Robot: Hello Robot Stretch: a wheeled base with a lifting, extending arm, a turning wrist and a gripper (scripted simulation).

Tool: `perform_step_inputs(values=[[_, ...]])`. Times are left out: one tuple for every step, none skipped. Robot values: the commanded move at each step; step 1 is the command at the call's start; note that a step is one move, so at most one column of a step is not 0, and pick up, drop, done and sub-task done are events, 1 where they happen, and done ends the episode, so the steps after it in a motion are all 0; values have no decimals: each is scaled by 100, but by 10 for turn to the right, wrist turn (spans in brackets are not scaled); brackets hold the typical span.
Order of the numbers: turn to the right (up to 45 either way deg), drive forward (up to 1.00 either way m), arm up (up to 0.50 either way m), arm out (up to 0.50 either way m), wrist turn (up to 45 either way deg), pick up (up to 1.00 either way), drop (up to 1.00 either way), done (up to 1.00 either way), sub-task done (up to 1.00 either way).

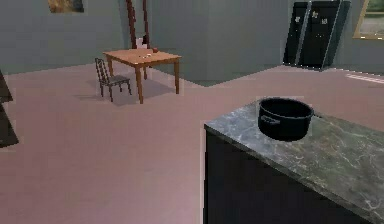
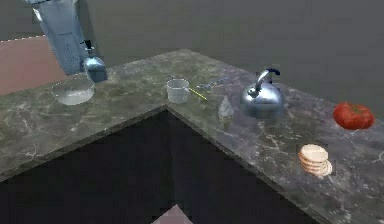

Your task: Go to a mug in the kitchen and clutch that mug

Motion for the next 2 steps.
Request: perform_step_inputs(values=[[0,0,38,0,0,0,0,0,0],[0,0,0,50,0,0,0,0,0]])
